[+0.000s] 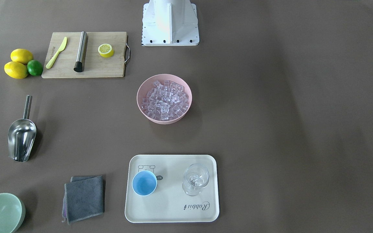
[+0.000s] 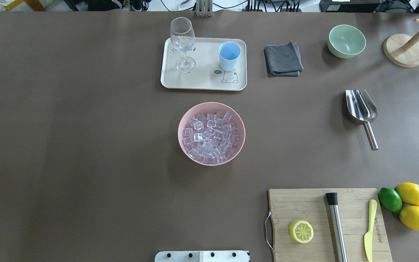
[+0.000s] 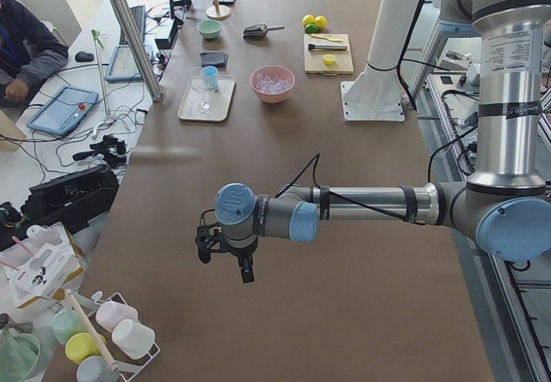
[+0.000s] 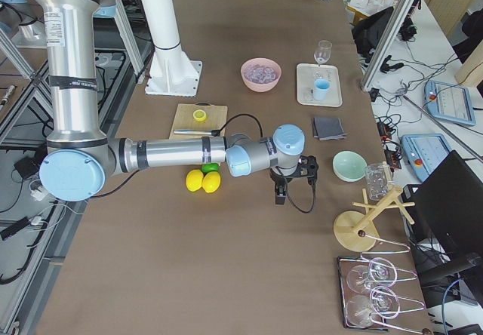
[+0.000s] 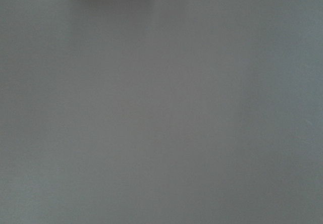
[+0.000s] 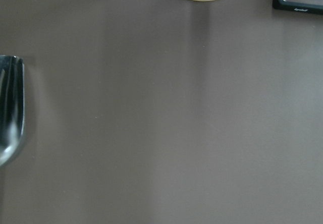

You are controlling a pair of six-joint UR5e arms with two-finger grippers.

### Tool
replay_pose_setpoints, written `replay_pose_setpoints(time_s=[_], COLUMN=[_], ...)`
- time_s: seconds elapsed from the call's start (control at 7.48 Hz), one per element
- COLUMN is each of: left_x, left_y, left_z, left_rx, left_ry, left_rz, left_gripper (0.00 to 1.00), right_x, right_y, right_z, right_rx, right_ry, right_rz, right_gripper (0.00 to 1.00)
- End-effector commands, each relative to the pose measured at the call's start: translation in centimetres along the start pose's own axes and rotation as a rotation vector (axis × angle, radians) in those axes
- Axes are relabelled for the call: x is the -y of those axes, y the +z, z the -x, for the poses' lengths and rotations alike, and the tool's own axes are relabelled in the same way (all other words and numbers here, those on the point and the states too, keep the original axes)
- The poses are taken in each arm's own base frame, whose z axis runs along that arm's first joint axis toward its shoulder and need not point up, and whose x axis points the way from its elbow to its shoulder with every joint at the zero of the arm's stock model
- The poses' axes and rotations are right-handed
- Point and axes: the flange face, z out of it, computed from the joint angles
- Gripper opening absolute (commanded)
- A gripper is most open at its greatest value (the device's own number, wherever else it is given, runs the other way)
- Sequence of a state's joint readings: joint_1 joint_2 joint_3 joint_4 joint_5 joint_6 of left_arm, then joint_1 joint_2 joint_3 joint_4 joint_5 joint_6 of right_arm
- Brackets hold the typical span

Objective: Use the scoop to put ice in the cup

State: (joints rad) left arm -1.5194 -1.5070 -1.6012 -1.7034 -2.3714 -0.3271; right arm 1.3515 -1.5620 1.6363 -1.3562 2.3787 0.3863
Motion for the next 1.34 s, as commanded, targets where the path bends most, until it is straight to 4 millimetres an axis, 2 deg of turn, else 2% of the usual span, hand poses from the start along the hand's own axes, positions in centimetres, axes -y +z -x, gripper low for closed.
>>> replay_pose_setpoints(time_s=[0.0,0.13,0.27,0.4,0.53,0.8,1.07,1.2], left_x=[2.0,1.8,1.4,1.2,0.7,-1.5,-5.0,-6.1], left_y=[4.3,5.3,5.6,4.6,3.9,2.7,2.4,2.3], left_z=[-11.2,-14.6,-18.9,-22.1,-25.7,-32.0,-39.5,-42.5], left_rx=[0.026,0.103,0.100,0.073,0.047,-0.009,-0.073,-0.108], left_ry=[0.205,0.286,0.367,0.419,0.478,0.592,0.729,0.790], left_rz=[0.064,0.035,0.020,-0.003,-0.021,-0.047,-0.052,-0.070], left_gripper=[0.98,0.98,0.98,0.98,0.98,0.98,0.98,0.98], right_x=[-1.2,-2.3,-3.0,-3.6,-4.1,-5.5,-6.1,-6.3], right_y=[2.4,3.6,4.8,6.2,7.1,9.6,11.7,12.2], right_z=[6.2,9.3,12.5,14.5,15.2,16.0,16.4,16.0], right_rx=[0.033,0.038,0.037,0.020,0.017,-0.030,-0.071,-0.087], right_ry=[0.174,0.191,0.202,0.171,0.154,0.110,0.064,0.025], right_rz=[0.043,0.067,0.090,0.103,0.121,0.140,0.148,0.151], right_gripper=[1.00,1.00,1.00,1.00,1.00,1.00,1.00,1.00])
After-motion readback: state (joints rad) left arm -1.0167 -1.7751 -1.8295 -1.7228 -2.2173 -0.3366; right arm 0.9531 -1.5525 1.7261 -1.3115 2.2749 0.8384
